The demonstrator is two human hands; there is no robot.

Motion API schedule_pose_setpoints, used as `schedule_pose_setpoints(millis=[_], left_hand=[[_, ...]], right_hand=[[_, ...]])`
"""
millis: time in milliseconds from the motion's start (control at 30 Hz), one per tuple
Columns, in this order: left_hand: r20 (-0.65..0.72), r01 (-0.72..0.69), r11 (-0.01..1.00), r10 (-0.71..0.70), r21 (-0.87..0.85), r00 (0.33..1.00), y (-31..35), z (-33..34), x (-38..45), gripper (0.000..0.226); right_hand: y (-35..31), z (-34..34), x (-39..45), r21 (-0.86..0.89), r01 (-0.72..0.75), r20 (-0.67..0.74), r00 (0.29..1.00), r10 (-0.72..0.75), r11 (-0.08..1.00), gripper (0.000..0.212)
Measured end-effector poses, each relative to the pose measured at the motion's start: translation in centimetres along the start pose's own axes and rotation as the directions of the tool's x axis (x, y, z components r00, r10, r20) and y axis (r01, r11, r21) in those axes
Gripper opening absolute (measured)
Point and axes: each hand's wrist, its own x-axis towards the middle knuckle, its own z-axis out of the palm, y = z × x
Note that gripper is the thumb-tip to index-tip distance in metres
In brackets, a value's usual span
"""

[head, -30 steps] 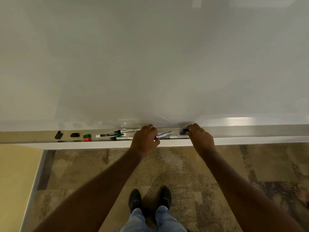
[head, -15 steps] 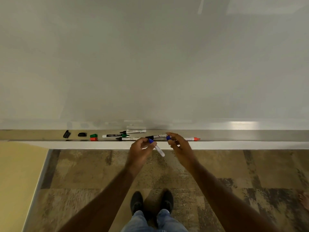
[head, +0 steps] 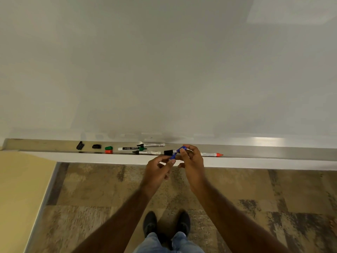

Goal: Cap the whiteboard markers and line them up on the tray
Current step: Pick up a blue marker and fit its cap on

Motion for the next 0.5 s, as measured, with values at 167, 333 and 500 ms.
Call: schedule_pose_setpoints(millis=[167,333,500], left_hand=[[-0.027,-0.038,0.997,0.04,0.069,0.999,-0.1,-0.6,0.0,0.015],[-0.041,-0.04,0.993,0.045,0.113,0.998,-0.4,-1.1,0.2,0.016],[-0.083,0.004,0.999,0.0,0.049,0.997,-0.3,-1.2,0.0,0.024]], right_hand=[[-0.1,0.4,-0.1,-0.152,0.037,0.06,0.998,-0.028,0.988,0.017],[0.4,0.7,-0.8,-0.21,0.061,0.111,0.993,-0.038,0.976,0.02],[0.3,1.2,-1.9,-0.186,0.094,0.143,0.987,-0.067,0.978,0.023]])
